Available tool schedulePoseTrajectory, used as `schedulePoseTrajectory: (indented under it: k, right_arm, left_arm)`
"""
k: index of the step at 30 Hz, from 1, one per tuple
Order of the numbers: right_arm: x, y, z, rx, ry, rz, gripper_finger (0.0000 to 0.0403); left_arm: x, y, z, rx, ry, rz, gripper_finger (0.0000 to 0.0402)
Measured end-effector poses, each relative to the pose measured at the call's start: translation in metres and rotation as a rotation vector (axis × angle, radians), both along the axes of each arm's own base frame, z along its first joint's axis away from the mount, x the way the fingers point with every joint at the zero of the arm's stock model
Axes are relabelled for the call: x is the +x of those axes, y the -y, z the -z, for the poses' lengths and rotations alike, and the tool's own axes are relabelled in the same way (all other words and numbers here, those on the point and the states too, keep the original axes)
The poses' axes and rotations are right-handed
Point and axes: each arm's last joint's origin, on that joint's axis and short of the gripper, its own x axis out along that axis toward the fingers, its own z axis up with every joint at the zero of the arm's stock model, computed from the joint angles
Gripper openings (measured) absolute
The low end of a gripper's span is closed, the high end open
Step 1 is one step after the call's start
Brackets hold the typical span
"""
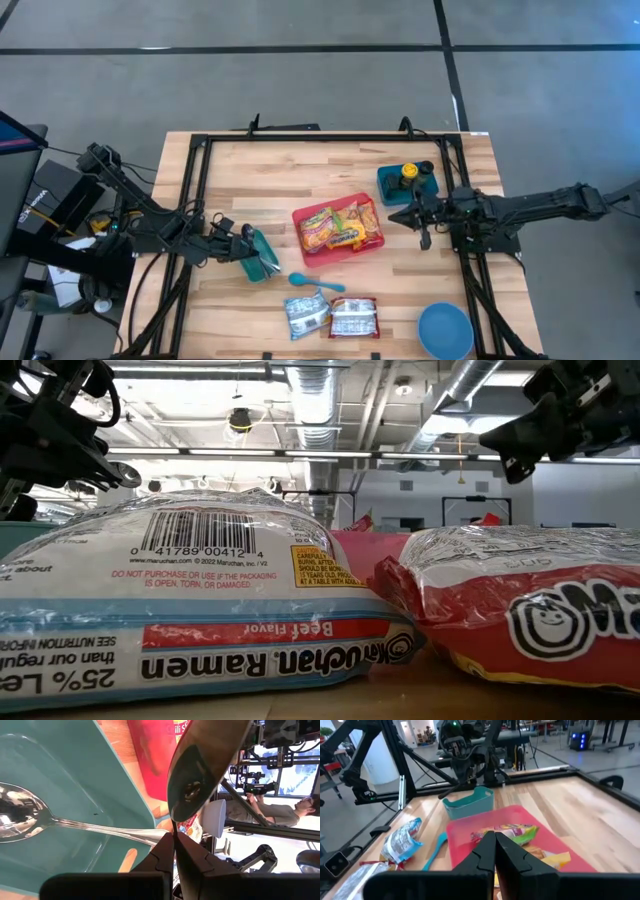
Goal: Pick & Place Food Item
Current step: Put the black spoon into the green bin
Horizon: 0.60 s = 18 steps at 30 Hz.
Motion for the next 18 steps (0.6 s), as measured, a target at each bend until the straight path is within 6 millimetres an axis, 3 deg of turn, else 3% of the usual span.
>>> schedulePoseTrajectory:
  k: [18]
  right_arm:
    - [0.0003,-0.0001,0.0009,0.021,-0.006,0.001,0.0001]
  left_arm:
    - [0.0000,-0.0004,-0.0001,0.005,0.004,-0.011,0.0003]
